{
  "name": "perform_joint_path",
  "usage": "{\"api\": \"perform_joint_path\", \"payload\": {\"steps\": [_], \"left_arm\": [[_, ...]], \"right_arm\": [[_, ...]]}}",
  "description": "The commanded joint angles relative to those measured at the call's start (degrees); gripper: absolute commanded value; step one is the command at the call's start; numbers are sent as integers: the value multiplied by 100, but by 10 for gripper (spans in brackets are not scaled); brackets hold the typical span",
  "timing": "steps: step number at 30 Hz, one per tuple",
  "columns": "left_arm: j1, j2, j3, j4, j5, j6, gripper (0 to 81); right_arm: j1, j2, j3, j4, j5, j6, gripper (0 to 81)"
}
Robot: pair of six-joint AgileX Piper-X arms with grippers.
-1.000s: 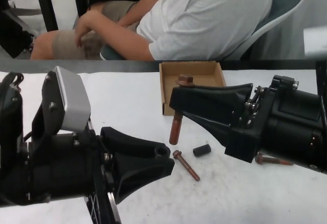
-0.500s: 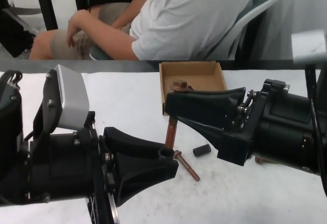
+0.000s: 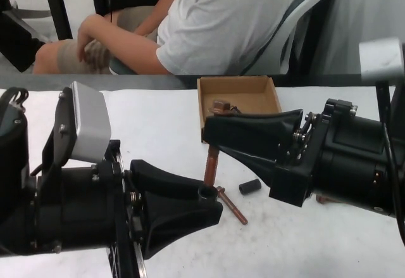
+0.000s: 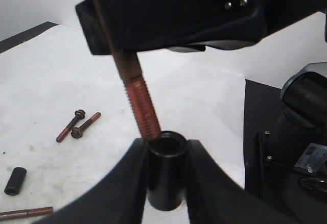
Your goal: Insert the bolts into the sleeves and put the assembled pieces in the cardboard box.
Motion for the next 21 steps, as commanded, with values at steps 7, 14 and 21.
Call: {"api": "perform_joint_path", "payload": {"steps": [7,14,21], "left_arm": [[-18,-11,-14,-153,-218,-27,8],[-18,-11,-14,-280,-346,-216,8],[-18,-11,-14,-722,-131,-1066,8]], "right_arm": [[12,20,-72,-62,-143,-18,3],[12,20,-72,-62,-163,-26,3],[12,20,-72,-13,-163,-297,3]]}}
